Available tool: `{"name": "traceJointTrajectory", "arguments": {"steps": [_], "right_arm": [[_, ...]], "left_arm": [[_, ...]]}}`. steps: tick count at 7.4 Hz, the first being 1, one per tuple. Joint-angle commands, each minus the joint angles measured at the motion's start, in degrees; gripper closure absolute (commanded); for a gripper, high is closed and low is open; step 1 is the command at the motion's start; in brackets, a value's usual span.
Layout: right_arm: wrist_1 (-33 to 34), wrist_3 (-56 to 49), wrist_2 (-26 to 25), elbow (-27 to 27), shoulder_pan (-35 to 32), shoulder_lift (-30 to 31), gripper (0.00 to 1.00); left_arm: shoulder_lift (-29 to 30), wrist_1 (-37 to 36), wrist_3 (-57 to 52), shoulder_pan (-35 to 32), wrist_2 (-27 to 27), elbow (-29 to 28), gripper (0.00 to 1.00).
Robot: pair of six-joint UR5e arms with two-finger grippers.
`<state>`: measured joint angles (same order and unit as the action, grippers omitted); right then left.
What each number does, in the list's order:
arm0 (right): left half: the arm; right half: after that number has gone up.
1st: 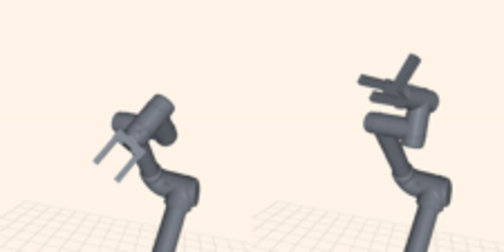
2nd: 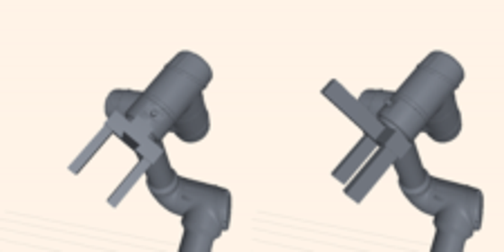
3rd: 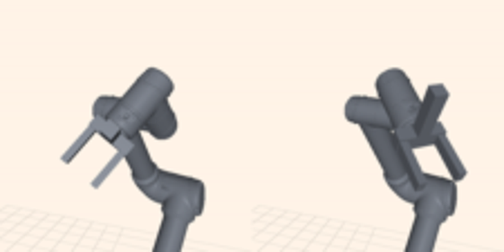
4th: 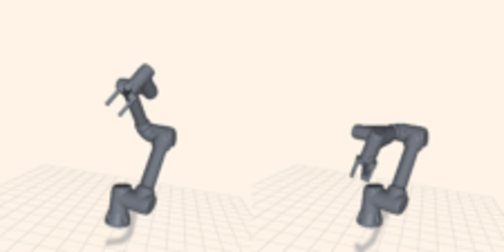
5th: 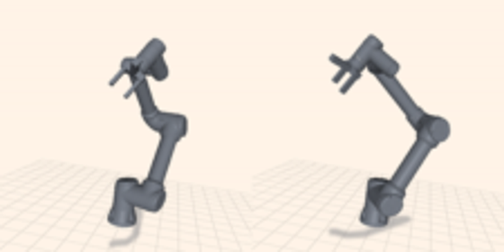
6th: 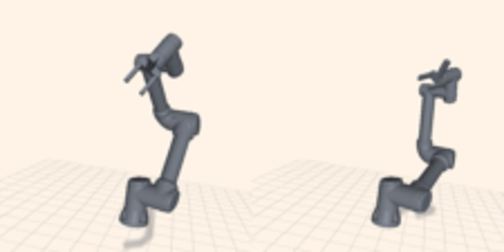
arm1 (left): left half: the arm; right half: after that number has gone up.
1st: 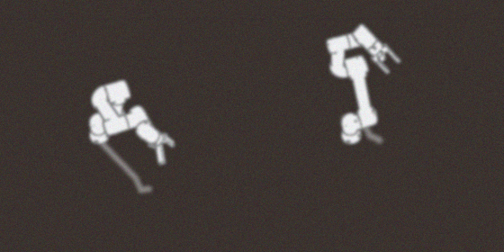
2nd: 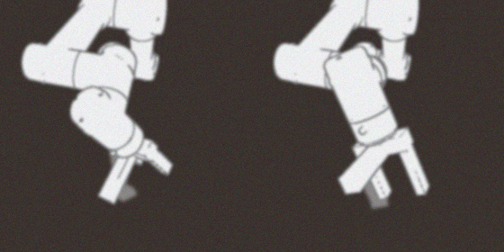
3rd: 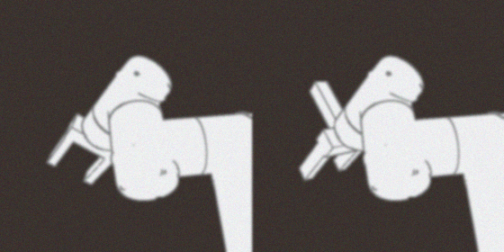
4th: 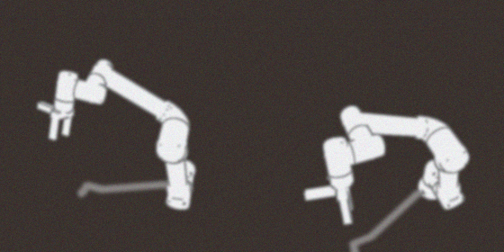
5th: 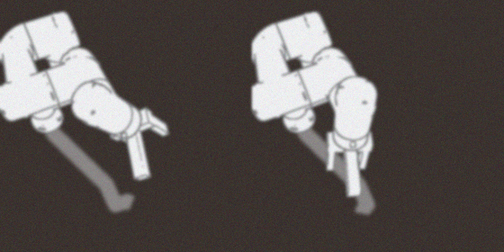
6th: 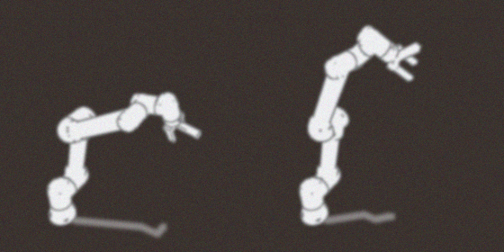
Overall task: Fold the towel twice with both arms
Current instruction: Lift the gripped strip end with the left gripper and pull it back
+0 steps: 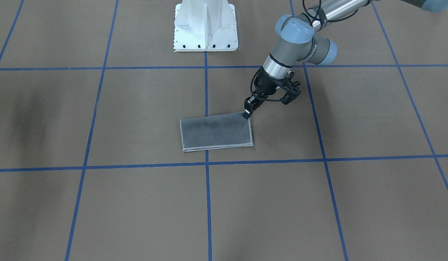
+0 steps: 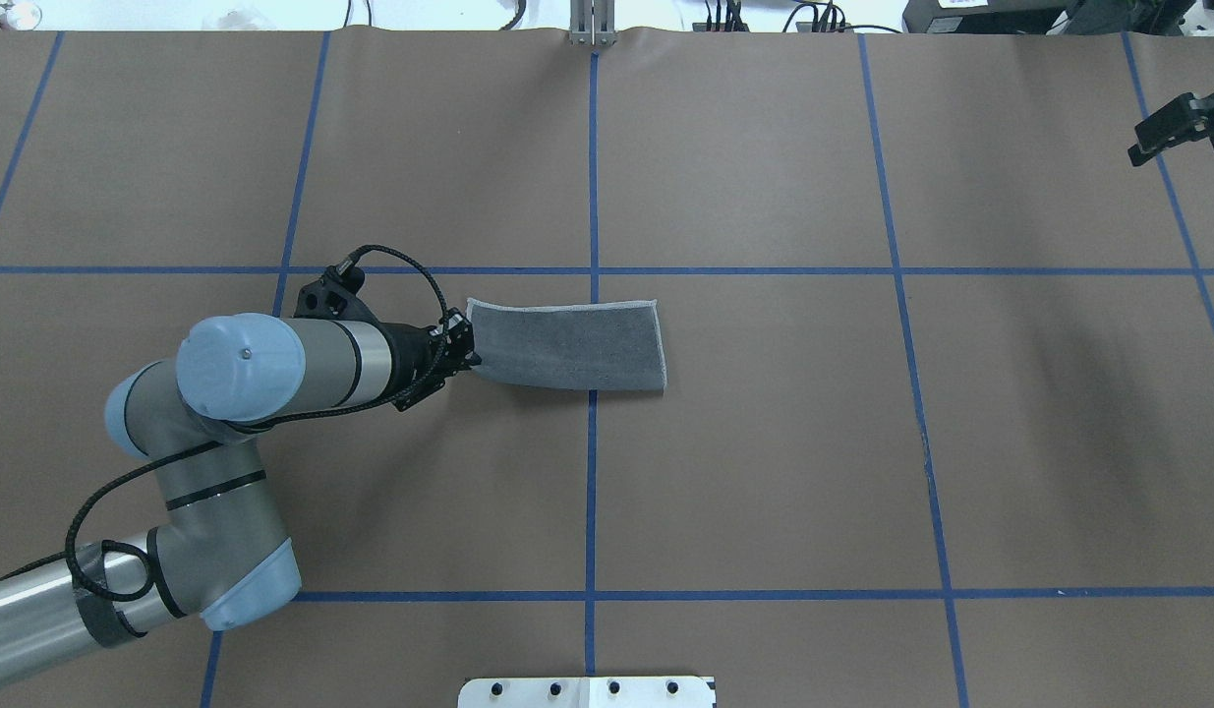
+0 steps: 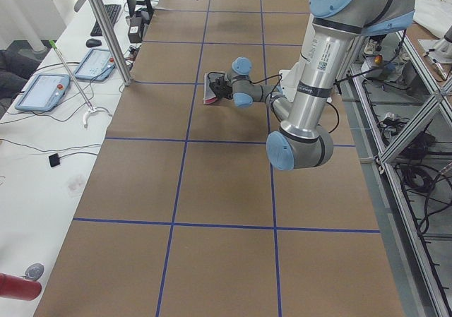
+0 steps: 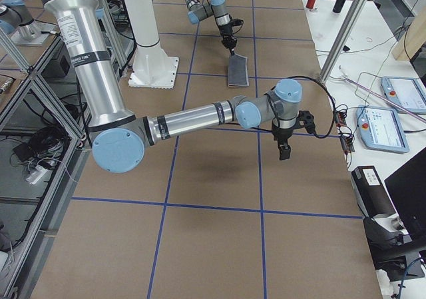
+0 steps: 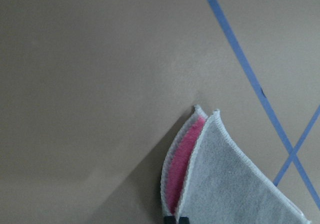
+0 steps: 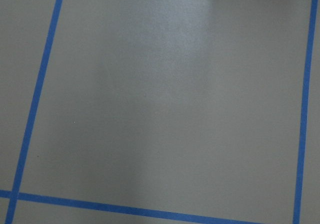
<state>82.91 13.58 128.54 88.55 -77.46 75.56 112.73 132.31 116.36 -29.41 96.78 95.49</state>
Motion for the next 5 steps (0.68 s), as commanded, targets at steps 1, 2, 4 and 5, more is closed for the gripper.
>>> {"name": "traceJointTrajectory", "arguments": {"steps": [1,2,4,5], "right_arm": [[-0.12,-8.96,0.92,0.13,-5.31,6.5,0.0],[-0.03,-13.18,1.01,0.13,-8.37,9.4,0.0],[-0.21,-13.75,1.01,0.48,-11.47,12.41,0.0],[-0.21,-13.75,1.01,0.65,-11.57,12.68,0.0]], "left_arm": [[-0.15,0.22,-7.25,-2.23,1.57,0.13,1.0],[-0.06,0.23,-8.24,-2.84,1.65,0.22,1.0],[-0.14,0.31,-8.25,-3.9,2.53,0.57,1.0],[-0.49,0.4,-9.04,-3.9,2.44,0.57,1.0]]}}
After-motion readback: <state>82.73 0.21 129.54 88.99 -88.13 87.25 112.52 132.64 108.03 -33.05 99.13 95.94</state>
